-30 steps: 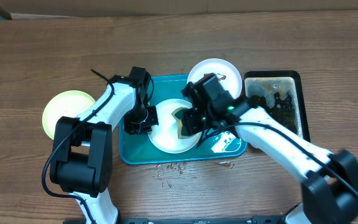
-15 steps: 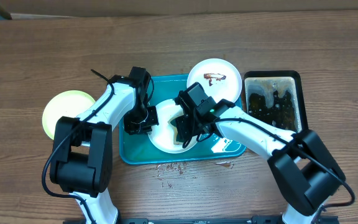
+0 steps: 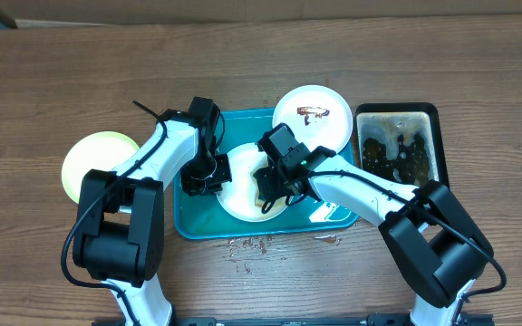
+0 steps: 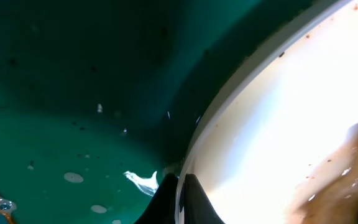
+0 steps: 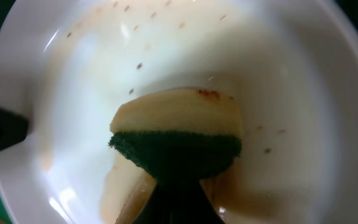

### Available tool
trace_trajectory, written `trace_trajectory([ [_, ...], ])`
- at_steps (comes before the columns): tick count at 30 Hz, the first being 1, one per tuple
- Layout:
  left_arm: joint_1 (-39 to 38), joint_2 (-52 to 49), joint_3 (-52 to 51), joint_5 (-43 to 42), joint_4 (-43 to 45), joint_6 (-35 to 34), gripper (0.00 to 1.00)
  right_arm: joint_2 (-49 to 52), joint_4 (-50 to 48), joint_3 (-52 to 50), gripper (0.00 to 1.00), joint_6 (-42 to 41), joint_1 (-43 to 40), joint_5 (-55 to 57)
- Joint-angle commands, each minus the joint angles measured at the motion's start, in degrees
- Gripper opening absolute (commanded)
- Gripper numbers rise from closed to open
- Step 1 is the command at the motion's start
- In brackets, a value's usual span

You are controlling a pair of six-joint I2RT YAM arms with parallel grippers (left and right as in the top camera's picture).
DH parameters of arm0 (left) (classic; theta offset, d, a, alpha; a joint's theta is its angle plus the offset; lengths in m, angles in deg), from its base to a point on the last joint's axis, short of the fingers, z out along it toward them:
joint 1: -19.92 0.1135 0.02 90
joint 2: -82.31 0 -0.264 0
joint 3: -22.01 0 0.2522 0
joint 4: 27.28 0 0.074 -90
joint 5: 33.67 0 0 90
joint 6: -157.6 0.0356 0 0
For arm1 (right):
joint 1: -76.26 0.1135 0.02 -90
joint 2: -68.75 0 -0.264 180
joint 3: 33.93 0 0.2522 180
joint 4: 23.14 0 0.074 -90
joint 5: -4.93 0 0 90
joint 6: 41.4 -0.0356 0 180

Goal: Clean dirty plates on tray and stack at the side
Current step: 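Scrub the white plate again with the sponge in the right gripper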

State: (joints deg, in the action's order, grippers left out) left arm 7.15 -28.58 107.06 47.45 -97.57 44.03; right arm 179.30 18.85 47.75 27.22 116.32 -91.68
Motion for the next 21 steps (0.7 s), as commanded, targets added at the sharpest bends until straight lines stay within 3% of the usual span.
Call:
trace_trajectory([
  [1, -0.15, 0.00, -0.31, 1.36, -0.20, -0.20, 0.04, 0.72, 0.13, 1.92, 0.04, -1.14, -0.48, 10.43],
  [14, -0.15, 0.00, -0.31, 1.38, -0.22, -0.17, 0.04, -10.45, 10.80, 12.00, 0.04, 0.79, -1.18, 12.26],
  [21, 0.48, 0.13, 1.36, 1.97, -1.86, 0.48, 0.04, -15.10, 23.45, 12.00, 0.04, 0.57, -11.80, 13.25],
])
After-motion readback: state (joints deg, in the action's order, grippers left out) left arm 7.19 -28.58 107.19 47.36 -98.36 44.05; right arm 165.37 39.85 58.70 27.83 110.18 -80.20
